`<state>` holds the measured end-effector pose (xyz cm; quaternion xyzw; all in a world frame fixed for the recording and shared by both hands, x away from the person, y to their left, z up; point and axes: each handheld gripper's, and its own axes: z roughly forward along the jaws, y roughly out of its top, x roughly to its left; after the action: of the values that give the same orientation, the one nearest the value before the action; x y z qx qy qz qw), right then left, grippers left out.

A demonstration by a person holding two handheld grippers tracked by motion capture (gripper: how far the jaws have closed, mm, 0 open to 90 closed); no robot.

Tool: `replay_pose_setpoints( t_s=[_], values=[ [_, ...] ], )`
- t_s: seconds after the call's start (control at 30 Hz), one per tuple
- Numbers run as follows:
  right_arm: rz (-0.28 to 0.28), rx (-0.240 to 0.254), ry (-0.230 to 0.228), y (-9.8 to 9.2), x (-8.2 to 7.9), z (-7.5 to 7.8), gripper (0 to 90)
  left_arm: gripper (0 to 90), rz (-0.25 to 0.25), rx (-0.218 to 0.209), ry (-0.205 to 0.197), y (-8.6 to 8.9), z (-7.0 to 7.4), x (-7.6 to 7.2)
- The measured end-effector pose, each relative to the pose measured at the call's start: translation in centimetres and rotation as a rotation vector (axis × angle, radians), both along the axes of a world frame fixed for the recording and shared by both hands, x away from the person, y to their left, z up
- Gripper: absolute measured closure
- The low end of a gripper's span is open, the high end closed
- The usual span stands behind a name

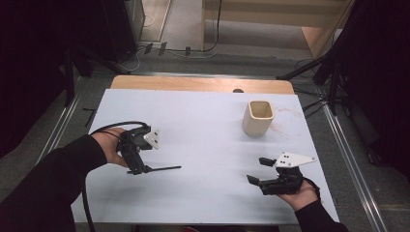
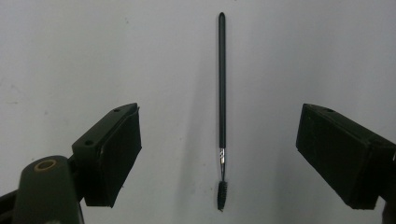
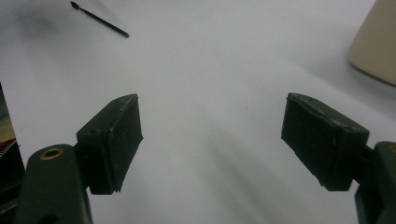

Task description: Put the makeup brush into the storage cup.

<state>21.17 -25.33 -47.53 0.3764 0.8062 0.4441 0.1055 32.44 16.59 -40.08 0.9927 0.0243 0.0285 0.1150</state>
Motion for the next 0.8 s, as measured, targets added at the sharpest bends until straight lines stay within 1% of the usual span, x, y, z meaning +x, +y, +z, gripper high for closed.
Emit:
replay_pose_setpoints(
  t_s=[0.07, 0.1, 0.2, 0.23, 0.33, 0.43, 0.53, 0.7, 0.73, 0.77, 0.8],
  values=[
    [-0.003, 0.0, -0.002, 0.0, 0.0, 0.0, 21.5, 14.3, -0.006, -0.005, 0.005, 0.0, -0.1, 0.1],
    [-0.001, 0.001, 0.001, 0.0, -0.1, 0.0, 21.5, 14.3, 0.002, -0.002, 0.013, -0.2, -0.6, 0.1],
    [-0.001, -0.004, -0.001, 0.0, 0.0, 0.0, 21.5, 14.3, -0.009, 0.016, 0.02, -0.4, -1.3, 0.1],
    [-0.002, -0.002, -0.001, 0.1, 0.0, 0.0, 21.5, 14.3, -0.006, 0.013, 0.021, -0.4, -1.6, 0.0],
    [-0.003, -0.007, -0.003, 0.0, 0.0, 0.0, 21.5, 14.3, -0.01, 0.022, 0.024, -0.5, -2.0, 0.1],
    [-0.002, -0.007, -0.002, 0.1, 0.0, 0.0, 21.5, 14.4, 0.006, 0.018, 0.034, -0.5, -3.0, 0.2],
    [0.0, -0.005, -0.004, 0.1, -0.1, 0.0, 21.5, 14.3, 0.01, 0.029, 0.041, -0.5, -3.8, 0.3],
    [-0.002, -0.014, 0.002, 0.0, -0.1, 0.0, 21.5, 14.4, 0.017, 0.044, 0.038, -0.6, -4.7, 0.3],
    [-0.004, -0.015, 0.001, 0.1, -0.1, 0.0, 21.5, 14.3, 0.017, 0.044, 0.038, -0.6, -4.7, 0.3],
    [-0.002, -0.015, 0.006, 0.1, -0.1, 0.0, 21.5, 14.4, 0.015, 0.064, 0.032, -0.5, -5.0, 0.4],
    [-0.002, -0.015, 0.006, 0.1, -0.1, 0.0, 21.5, 14.3, 0.015, 0.064, 0.032, -0.5, -5.0, 0.4]
  ],
)
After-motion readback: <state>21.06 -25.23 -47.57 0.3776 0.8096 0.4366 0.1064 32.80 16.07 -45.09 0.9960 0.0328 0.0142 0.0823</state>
